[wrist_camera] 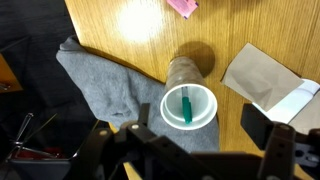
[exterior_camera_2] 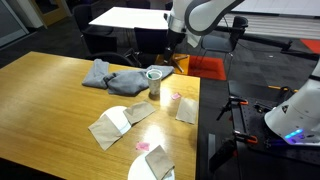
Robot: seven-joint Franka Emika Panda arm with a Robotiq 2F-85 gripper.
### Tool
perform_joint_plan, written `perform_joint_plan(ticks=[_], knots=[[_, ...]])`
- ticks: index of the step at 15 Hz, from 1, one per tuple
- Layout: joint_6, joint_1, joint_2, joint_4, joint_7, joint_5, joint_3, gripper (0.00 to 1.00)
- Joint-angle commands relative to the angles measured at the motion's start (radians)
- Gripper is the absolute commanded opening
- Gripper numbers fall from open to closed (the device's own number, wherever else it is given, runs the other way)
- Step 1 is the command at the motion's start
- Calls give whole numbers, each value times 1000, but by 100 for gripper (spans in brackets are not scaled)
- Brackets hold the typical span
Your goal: Remove the marker out of the cup and put it on the table
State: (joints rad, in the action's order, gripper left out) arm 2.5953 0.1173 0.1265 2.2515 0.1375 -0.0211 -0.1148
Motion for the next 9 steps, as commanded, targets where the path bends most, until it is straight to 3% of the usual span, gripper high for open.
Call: perform_joint_plan(ticks=[1, 2, 7, 9], knots=[[23, 11, 57, -44, 39, 8, 6, 72], [28, 12, 69, -51, 41, 13, 6, 66], [46, 23, 128, -90, 74, 10, 11, 58], [44, 28, 146, -105, 86, 6, 14, 49]])
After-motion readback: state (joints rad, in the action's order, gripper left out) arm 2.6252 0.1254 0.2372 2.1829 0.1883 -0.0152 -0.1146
